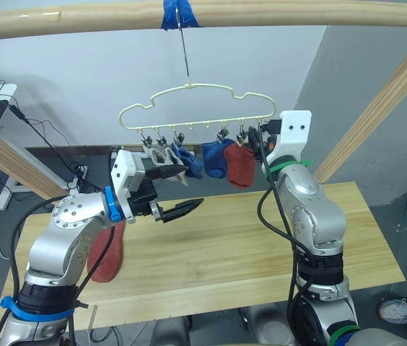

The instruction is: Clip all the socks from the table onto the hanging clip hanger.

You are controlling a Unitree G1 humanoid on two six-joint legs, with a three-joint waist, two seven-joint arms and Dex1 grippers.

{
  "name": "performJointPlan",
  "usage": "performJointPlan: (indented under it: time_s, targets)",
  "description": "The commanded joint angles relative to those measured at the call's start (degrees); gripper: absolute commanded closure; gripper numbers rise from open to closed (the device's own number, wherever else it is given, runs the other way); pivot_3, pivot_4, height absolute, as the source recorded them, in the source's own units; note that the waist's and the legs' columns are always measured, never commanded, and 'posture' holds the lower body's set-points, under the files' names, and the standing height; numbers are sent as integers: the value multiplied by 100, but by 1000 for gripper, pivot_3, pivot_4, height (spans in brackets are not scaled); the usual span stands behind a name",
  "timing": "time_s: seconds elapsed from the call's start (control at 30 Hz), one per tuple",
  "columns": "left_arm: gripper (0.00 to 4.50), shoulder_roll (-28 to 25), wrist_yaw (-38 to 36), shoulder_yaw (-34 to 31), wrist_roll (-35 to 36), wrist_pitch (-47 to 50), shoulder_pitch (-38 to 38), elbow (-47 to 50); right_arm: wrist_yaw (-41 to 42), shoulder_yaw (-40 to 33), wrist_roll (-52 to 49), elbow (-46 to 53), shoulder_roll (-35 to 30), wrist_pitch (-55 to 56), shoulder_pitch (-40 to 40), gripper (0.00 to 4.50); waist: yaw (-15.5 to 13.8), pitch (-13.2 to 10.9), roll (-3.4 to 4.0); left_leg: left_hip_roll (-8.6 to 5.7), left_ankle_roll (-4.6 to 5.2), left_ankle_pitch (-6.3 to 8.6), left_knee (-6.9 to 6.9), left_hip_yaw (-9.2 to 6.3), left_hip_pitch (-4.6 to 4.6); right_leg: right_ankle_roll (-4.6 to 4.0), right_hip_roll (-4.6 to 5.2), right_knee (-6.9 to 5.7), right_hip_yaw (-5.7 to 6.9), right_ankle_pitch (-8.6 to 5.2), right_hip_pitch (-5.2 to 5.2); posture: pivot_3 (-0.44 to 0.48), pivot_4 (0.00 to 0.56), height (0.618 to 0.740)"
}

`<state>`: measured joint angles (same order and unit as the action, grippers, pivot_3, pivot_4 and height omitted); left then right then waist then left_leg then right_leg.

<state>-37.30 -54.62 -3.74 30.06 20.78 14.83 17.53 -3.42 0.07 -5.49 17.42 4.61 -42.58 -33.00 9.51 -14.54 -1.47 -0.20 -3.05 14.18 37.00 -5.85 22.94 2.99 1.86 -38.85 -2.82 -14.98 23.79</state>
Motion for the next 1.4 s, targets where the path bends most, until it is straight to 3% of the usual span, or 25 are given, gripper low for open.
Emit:
performJointPlan:
  time_s: [0.03, 1.4]
  targets:
    - [0, -5, -29, -25, -6, -122, 51, 119, -54, 33, 36, 131, 21, 170, -122, 2324, 0, 0, 0, 0, 0, 0, 0, 0, 0, 0, 0, 0, 0, 0, 0, -232, 206, 740]
    - [0, 28, -115, 22, -35, -145, 122, 46, -271, -16, 37, 262, 152, 93, -37, 2324, 4, 0, 0, 0, 0, 0, 1, 0, 0, 0, 0, -1, 0, 0, 0, -246, 206, 740]
